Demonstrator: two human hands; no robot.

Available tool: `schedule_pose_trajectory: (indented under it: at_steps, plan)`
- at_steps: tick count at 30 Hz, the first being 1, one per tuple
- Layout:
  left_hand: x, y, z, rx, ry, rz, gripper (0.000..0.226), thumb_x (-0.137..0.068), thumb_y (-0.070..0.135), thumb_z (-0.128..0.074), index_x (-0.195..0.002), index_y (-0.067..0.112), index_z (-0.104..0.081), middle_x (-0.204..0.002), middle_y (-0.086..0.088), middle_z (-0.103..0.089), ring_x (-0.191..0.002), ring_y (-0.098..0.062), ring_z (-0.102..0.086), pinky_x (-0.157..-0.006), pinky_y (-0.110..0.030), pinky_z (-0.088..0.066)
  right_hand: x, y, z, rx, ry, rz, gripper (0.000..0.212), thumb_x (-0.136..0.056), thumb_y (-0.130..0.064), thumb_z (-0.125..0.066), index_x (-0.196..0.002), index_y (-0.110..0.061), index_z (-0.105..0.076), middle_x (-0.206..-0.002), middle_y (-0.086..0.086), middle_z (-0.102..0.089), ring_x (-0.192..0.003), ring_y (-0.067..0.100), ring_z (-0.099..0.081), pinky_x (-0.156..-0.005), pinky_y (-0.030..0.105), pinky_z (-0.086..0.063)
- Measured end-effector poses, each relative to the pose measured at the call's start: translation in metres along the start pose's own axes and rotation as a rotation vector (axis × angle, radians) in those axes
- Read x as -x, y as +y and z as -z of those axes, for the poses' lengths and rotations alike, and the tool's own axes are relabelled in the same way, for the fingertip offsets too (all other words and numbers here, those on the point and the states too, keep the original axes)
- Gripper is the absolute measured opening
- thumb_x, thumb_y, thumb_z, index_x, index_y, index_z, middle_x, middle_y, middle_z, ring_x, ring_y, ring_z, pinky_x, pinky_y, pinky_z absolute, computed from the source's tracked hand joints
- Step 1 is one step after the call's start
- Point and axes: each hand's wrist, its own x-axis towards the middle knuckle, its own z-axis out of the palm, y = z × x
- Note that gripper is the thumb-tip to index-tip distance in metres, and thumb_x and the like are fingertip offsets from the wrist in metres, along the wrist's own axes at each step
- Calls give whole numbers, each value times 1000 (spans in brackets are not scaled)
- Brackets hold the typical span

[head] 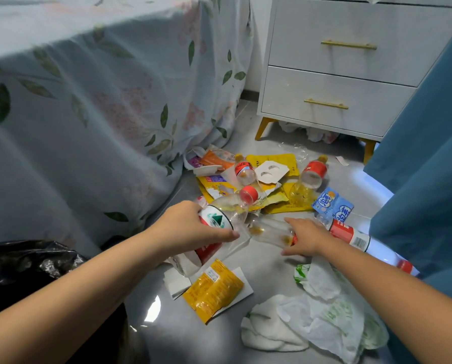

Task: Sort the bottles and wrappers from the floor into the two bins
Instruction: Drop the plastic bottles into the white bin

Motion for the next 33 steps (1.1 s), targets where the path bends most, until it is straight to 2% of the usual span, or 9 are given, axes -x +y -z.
schedule_pose_trajectory:
  at_steps: [4, 7, 13, 17, 22, 25, 28, 31, 33]
  plan:
    - [0, 4, 1, 95, 34, 3, 47, -61, 59, -77, -87, 21, -66, -81, 1, -72, -74, -11, -69, -71, -28, -58, -1, -7, -11, 84, 8, -44, 97, -60, -66, -70, -139, -21, -35, -138, 4, -49, -125, 25, -48, -104, 40, -35]
    - [-2, 7, 1, 133, 42, 6, 47, -60, 60, -76, -86, 22, -66, -80, 2, -71, -73, -10, -69, -69, -27, -58, 1, -17, -17, 25, 9, -17, 80, -60, -64, -71, -124, -24, -45, -124, 2, -50, -111, 24, -55, -88, 36, -44]
    - [-7, 12, 9, 233, 86, 28, 51, -57, 62, -77, -82, 18, -69, -74, -1, -72, -65, -12, -67, -62, -26, -55, 3, -54, 2, -517, 259, 25, 64, -61, -61, -73, -109, -23, -56, -107, -3, -59, -95, 15, -57, -79, 34, -50]
    - [3, 15, 27, 377, 189, 28, 50, -60, 58, -78, -77, 12, -70, -64, -5, -68, -50, -9, -58, -48, -21, -45, -1, -96, 32, -940, 314, 0, 53, -64, -49, -80, -102, -20, -58, -93, -6, -64, -86, 10, -61, -65, 21, -45]
    - [49, 10, 74, 599, 299, 18, 50, -55, 54, -78, -79, 11, -74, -75, -13, -74, -67, -22, -70, -71, -43, -58, 4, -154, 65, -1248, 219, 122, 62, -55, -57, -78, -102, -21, -60, -97, 3, -70, -89, 16, -69, -76, 31, -56]
    - [91, -4, 103, 686, 347, 18, 40, -53, 50, -84, -73, 17, -75, -67, -9, -72, -59, -20, -67, -59, -34, -54, 20, -178, 81, -1314, 168, 203, 65, -49, -59, -76, -100, -23, -60, -98, 4, -71, -91, 16, -69, -80, 34, -55]
    - [135, -27, 124, 700, 407, 88, 47, -49, 54, -78, -79, 18, -75, -69, -9, -73, -60, -18, -67, -60, -31, -52, 41, -206, 93, -1294, 69, 259, 67, -44, -60, -75, -97, -22, -61, -101, 5, -70, -97, 19, -67, -87, 38, -53]
    - [168, -43, 132, 665, 492, 163, 40, -53, 51, -83, -80, 22, -74, -64, -1, -72, -57, -9, -64, -55, -24, -50, 62, -231, 102, -1270, 0, 323, 67, -41, -60, -73, -95, -22, -62, -100, 3, -70, -96, 18, -67, -83, 34, -51]
    - [182, -49, 133, 629, 534, 165, 40, -54, 52, -84, -82, 26, -73, -67, 0, -73, -60, -10, -67, -60, -27, -53, 73, -243, 112, -1233, -27, 382, 63, -42, -57, -74, -94, -23, -63, -99, 2, -70, -92, 15, -67, -79, 32, -51]
